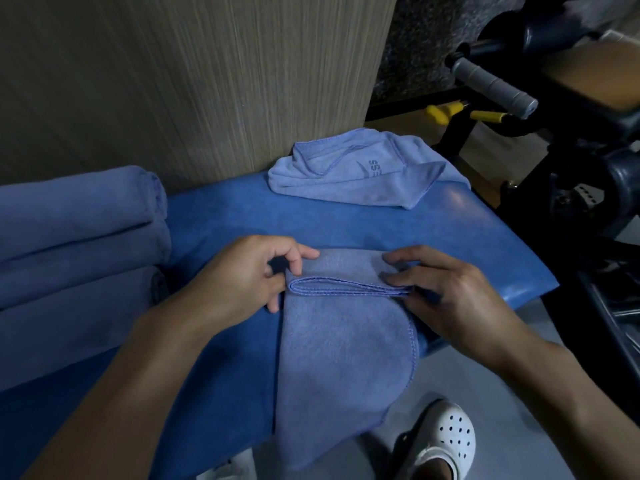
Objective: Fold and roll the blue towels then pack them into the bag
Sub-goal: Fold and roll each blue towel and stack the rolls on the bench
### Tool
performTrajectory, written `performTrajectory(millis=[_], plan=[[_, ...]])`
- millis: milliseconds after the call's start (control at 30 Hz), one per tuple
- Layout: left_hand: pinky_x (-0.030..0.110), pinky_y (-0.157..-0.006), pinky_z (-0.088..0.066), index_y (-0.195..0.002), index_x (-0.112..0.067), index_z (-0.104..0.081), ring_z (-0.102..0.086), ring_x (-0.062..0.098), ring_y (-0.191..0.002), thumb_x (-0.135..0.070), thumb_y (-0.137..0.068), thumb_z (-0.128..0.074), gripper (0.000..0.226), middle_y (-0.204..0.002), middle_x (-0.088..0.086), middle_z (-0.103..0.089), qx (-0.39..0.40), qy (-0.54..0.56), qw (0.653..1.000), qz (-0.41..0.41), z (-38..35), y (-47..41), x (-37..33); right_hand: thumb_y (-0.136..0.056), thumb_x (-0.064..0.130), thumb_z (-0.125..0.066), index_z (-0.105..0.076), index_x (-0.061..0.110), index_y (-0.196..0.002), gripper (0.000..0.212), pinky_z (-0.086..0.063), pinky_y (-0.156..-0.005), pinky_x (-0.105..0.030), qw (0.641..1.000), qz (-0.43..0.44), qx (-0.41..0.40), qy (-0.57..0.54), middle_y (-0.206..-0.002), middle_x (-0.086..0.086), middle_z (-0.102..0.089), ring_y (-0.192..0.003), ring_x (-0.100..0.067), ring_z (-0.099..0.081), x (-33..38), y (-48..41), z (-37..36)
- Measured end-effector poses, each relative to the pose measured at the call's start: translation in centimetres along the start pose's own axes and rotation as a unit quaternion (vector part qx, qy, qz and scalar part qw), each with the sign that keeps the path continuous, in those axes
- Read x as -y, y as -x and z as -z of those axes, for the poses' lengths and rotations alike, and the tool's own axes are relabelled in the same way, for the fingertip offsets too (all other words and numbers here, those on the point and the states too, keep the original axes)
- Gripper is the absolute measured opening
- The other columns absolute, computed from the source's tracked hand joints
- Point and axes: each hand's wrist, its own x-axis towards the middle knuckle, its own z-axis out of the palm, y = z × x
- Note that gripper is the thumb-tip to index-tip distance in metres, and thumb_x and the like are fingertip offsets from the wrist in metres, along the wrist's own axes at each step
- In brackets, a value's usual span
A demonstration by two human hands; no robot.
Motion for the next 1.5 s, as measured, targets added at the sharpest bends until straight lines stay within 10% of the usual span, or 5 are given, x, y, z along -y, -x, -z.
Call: performTrajectory(millis=[333, 633, 767, 1233, 1500], plan=[[0.006, -0.061, -0.037, -0.070, -0.014, -0.063, -0.046, -0.027, -0.061, -0.011, -0.088, -0.063, 0.017, -0.131, -0.009, -0.057, -0.020, -0.094, 0.995, -0.010, -0.4, 0.2, -0.8, -0.089, 0.062, -0.042, -0.065, 0.031, -0.098, 0.040, -0.050, -0.092, -0.039, 0.995, -0.072, 0.057, -0.024, -0.142, 0.012, -0.041, -0.122, -0.009, -0.052, 1.3, 0.3, 0.7], [0.020, -0.093, -0.036, -0.140, -0.025, -0.043, -0.043, -0.005, -0.099, -0.061, -0.075, -0.070, 0.079, -0.120, -0.021, -0.030, 0.009, -0.186, 0.982, 0.042, 0.2, 0.1, 0.2, -0.079, 0.057, -0.064, -0.044, 0.033, -0.117, 0.049, -0.045, -0.088, -0.042, 0.983, -0.164, 0.031, -0.073, -0.097, 0.018, -0.050, -0.089, -0.007, -0.051, 1.0, -0.5, 0.0], [0.030, -0.108, -0.033, -0.126, -0.034, -0.051, -0.035, 0.005, -0.120, -0.080, -0.055, -0.051, 0.084, -0.121, -0.020, -0.030, 0.028, -0.197, 0.979, 0.045, 0.2, 0.2, 0.0, -0.073, 0.052, -0.077, -0.037, 0.028, -0.142, 0.084, -0.034, -0.106, -0.043, 0.969, -0.225, 0.057, -0.083, -0.112, 0.009, -0.052, -0.098, -0.008, -0.048, 1.1, -1.0, 0.5], [0.043, -0.100, -0.046, -0.101, -0.037, -0.056, -0.065, 0.008, -0.102, -0.053, -0.060, -0.077, 0.049, -0.099, -0.015, -0.072, -0.008, -0.031, 0.999, 0.024, 0.4, -0.6, 0.0, -0.058, 0.064, -0.071, -0.054, 0.044, -0.102, 0.051, -0.046, -0.096, -0.051, 0.950, -0.242, 0.020, -0.196, -0.095, 0.014, -0.067, -0.099, -0.014, -0.062, 0.4, -1.9, -0.2], [0.048, -0.076, -0.051, -0.089, -0.026, -0.052, -0.060, 0.021, -0.086, -0.009, -0.078, -0.075, 0.031, -0.089, -0.007, -0.061, -0.137, -0.045, 0.987, -0.067, -0.4, -1.0, 0.2, -0.072, 0.020, -0.064, -0.049, 0.034, -0.085, 0.024, -0.043, -0.089, -0.057, 0.970, -0.155, -0.110, -0.155, -0.090, 0.012, -0.059, -0.092, -0.015, -0.059, 1.1, -3.1, -0.7]])
